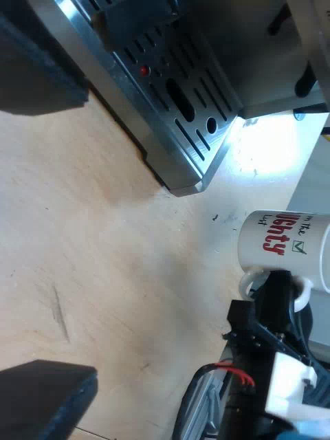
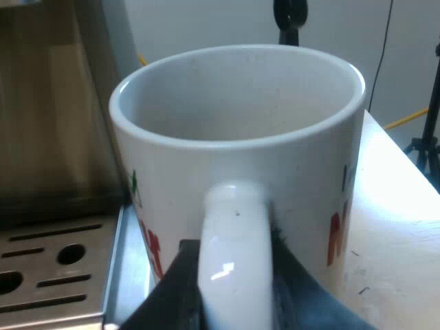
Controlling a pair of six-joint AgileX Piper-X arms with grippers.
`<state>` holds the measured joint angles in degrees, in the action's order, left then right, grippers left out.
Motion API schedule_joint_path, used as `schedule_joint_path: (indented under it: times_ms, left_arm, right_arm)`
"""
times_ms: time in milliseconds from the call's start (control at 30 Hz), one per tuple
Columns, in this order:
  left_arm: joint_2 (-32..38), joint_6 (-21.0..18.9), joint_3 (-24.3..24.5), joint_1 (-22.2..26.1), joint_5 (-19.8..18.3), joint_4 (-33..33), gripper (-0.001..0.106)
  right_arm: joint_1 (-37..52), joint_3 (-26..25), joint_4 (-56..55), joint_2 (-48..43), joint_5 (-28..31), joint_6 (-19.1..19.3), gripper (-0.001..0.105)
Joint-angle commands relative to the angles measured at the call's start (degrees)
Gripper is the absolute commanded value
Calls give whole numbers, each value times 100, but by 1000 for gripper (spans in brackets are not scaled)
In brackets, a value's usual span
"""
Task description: Remove mug from coffee machine
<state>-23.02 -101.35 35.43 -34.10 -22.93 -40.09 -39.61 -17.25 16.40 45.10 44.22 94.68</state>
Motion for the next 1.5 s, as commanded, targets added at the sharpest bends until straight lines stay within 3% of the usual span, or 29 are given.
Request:
schedule_joint_path:
  times_ms: [33,267,333,733,1100,1500]
  left_arm:
    - [-114,-39,31,-21,-47,204,79]
    - [-522,-39,19,-21,-47,393,79]
    - [-637,-39,19,-21,-47,492,79]
    - [-774,-39,19,-21,-47,537,79]
    - [-774,-39,19,-21,-47,526,79]
    - [-774,-39,19,-21,-47,424,79]
  right_arm:
    - [335,-62,138,-70,-167,68,0]
    - [754,-28,138,89,-342,498,0]
    - [946,-20,183,347,-807,716,0]
    - [1564,-20,1633,1764,-1447,715,0]
    - [1679,-20,2756,3254,-1639,822,0]
    - [1679,-20,3091,3784,-1615,796,0]
